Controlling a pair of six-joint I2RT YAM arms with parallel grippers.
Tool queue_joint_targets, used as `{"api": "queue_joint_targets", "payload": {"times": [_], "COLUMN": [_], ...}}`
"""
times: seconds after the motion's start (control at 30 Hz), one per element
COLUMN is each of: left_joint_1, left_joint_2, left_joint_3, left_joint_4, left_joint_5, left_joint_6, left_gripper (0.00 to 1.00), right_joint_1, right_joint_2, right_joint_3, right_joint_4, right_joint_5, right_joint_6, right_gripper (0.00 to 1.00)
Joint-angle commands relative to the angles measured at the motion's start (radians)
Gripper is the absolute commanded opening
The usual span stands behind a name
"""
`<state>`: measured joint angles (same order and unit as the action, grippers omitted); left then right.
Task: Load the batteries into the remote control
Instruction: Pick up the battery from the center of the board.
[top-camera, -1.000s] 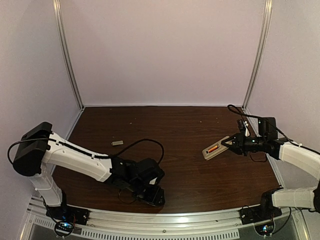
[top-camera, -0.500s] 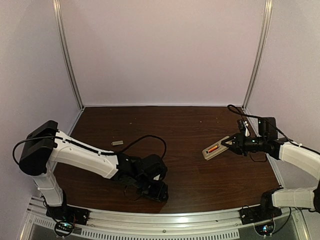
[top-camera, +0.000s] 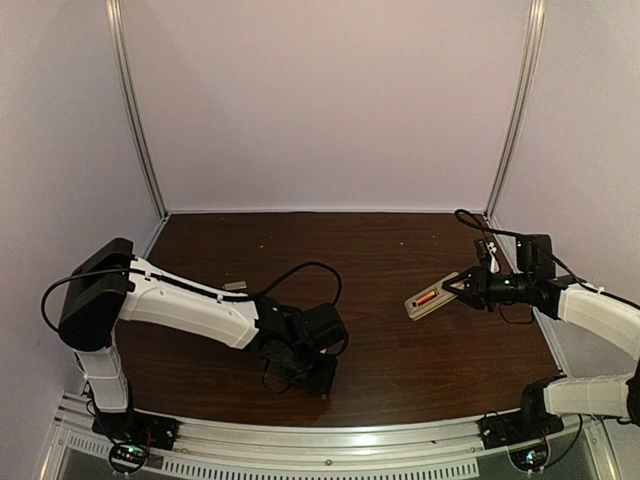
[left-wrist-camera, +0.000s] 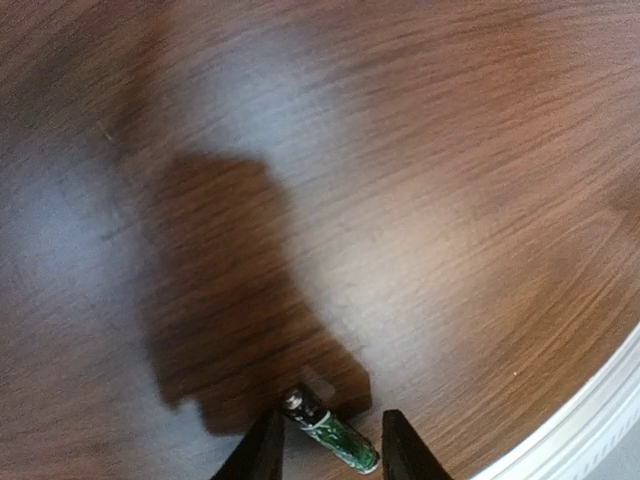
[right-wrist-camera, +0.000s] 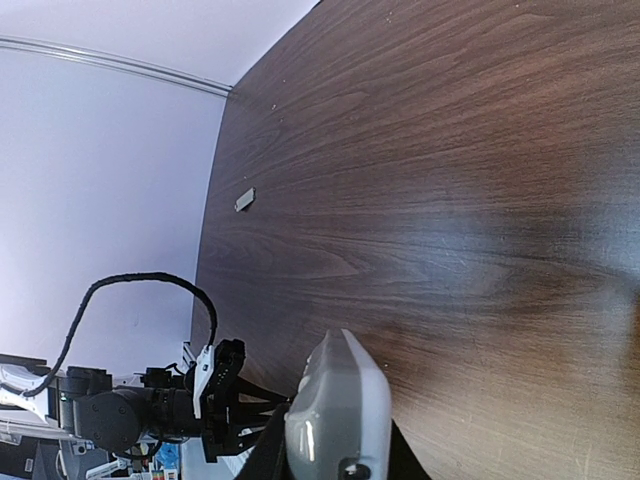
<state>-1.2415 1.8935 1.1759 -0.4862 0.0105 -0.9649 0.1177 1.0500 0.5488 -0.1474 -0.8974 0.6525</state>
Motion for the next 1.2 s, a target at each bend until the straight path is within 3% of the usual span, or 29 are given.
{"api": "queue_joint_targets", "payload": {"times": [0.0,0.33,0.7,0.8,1.0,1.17], "left_joint_1": [0.002,-0.043,-0.047,-0.045,-0.013,0.012], "left_joint_2": [0.055,0.132,0.107,0.03,-0.187,-0.454], "left_joint_3": [0.027,0.158,0.144,0.102,0.026,-0.12], "left_joint_4": [-0.11,-0.202,-0.193,-0.115,0.063,0.365], "left_joint_5": [-0.062,-0.117,-0.107,-0.129,-0.15,-0.137], "left_joint_6": [0.083,0.269,0.466,0.502,0.575,0.687], "left_gripper": [0.3,0.06,0.05,0.0,0.0,0.0], "right_joint_1": [-0.006,-0.006,0.007,0.038,0.138,0.242], "right_joint_2": [0.001,0.001,-0.002,-0.002,0.0,0.017], "right_joint_3": [-0.003,-0.006,-0.021,-0.025,-0.028,-0.025], "right_joint_4": [0.004,0.005,0.017,0.033,0.112,0.213], "right_joint_5": [0.001,-0.005,-0.04,-0.048,-0.054,-0.035], "right_joint_6": [-0.015,-0.016,-0.008,0.003,0.052,0.108], "right_gripper": [0.0,0.0,0.0,0.0,0.0,0.0]}}
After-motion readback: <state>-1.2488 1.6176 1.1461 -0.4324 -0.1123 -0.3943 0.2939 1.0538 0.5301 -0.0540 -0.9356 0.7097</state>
